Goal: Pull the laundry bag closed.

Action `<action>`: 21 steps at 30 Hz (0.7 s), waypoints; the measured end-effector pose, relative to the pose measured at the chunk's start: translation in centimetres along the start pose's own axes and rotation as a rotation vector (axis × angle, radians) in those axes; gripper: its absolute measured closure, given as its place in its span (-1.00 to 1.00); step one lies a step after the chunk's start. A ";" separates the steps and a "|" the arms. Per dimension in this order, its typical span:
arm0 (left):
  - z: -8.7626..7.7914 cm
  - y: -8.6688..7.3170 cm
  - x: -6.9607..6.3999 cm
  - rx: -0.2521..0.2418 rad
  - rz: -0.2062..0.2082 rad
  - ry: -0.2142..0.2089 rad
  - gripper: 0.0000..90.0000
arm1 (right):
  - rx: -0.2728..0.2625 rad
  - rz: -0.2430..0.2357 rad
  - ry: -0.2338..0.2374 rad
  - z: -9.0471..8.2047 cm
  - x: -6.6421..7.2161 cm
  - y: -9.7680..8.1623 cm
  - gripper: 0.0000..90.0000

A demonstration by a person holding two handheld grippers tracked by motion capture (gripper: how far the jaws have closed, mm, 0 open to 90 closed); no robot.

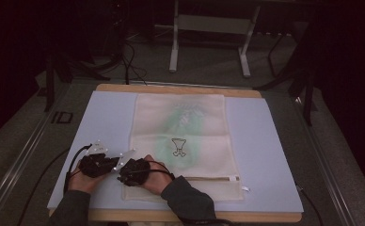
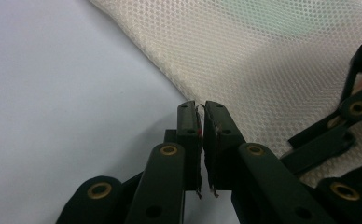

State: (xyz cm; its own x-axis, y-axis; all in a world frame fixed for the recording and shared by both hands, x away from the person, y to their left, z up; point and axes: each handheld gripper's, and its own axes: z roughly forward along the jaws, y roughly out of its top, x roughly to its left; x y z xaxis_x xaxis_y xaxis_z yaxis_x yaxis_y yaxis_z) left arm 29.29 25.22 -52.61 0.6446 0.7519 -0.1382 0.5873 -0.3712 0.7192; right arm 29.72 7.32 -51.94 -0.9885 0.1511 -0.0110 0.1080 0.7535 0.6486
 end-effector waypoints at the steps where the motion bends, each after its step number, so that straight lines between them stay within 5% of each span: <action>1: 0.0 0.0 0.0 0.000 -0.001 0.000 0.89 | 0.001 -0.007 -0.001 0.3 0.0 0.2 0.70; 9: 0.0 0.0 0.0 -0.004 -0.002 -0.002 0.89 | 0.035 -0.018 -0.012 1.5 0.3 0.7 0.67; 21: -0.2 0.0 0.1 -0.012 -0.007 0.002 0.89 | 0.003 0.009 -0.014 1.4 0.0 0.8 0.79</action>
State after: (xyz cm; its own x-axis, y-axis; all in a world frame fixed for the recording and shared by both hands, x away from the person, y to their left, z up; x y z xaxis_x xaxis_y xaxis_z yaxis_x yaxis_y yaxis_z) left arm 29.26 25.40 -52.53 0.6391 0.7559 -0.1421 0.5863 -0.3593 0.7260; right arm 29.96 8.80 -52.52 -0.9859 0.1665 -0.0161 0.1168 0.7539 0.6465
